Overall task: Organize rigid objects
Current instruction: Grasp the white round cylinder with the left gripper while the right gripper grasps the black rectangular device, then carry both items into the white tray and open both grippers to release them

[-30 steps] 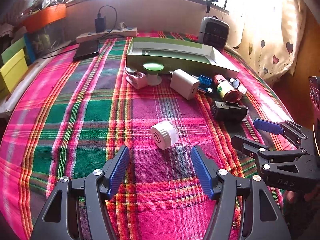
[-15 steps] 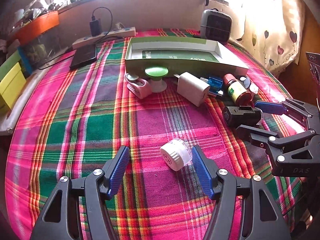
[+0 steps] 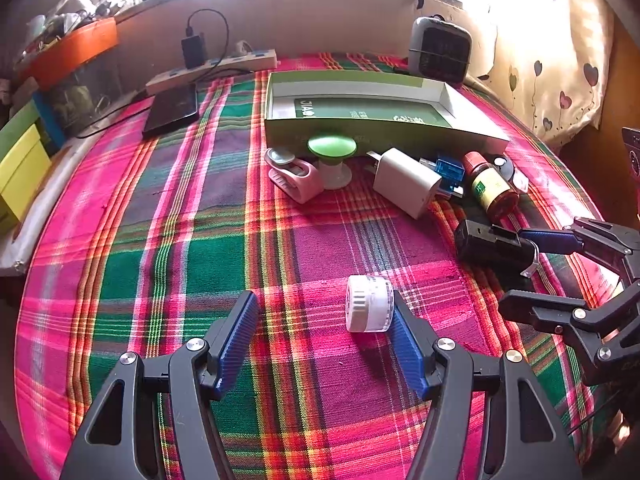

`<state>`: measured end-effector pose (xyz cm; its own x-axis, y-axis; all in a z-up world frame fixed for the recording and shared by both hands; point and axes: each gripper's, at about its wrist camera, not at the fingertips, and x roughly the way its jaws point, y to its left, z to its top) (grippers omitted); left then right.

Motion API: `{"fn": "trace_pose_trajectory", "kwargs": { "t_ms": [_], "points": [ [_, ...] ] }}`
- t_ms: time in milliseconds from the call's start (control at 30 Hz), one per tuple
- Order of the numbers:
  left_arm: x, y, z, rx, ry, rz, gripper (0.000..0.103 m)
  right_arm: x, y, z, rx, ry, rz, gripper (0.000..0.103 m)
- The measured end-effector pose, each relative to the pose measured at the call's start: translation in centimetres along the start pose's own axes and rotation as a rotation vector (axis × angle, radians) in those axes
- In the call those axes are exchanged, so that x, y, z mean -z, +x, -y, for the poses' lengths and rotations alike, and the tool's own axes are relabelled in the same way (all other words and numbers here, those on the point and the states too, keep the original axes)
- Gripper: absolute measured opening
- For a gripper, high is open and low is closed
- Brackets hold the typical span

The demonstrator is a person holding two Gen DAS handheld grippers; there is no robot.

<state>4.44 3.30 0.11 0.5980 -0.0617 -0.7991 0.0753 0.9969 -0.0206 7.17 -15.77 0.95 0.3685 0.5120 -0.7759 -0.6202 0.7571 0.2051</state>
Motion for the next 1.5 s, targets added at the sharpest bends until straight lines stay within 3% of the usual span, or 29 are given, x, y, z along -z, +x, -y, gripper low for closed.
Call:
{"fn": "trace_pose_trajectory", "kwargs": {
  "t_ms": [233, 467, 500, 600, 933, 1033, 1500],
  "points": [
    [-0.3, 0.2, 0.4, 0.020, 0.013, 0.007, 0.064, -1.3, 1.1, 0.0, 0.093, -0.019, -0.009, 0.076],
    [-0.6, 0.3, 0.1, 0.029, 0.008, 0.013, 0.063, -1.4, 1.6, -0.7, 0.124, -0.065, -0.004, 0.076],
    [-0.6, 0.3, 0.1, 0.032, 0.006, 0.014, 0.062, -1.4, 1.6, -0.7, 0.125, -0.063, -0.002, 0.074],
    [-0.7, 0.3, -0.2, 0.039, -0.002, 0.020, 0.055, -1.4, 1.5, -0.7, 0.152, -0.068, 0.010, 0.056],
    [-0.8, 0.2, 0.2, 0.068, 0.015, 0.018, 0.026, -1.3, 1.1, -0.5, 0.151, -0.054, 0.018, 0.029],
    [-0.9, 0.1, 0.2, 0.082, 0.015, 0.016, 0.018, -1.2, 1.0, -0.3, 0.150, -0.040, 0.018, 0.029],
    [-2.8, -0.9, -0.4, 0.099, 0.010, 0.051, 0.018, -2.4, -0.9, -0.5, 0.078, 0.023, 0.075, 0.029]
  ]
}}
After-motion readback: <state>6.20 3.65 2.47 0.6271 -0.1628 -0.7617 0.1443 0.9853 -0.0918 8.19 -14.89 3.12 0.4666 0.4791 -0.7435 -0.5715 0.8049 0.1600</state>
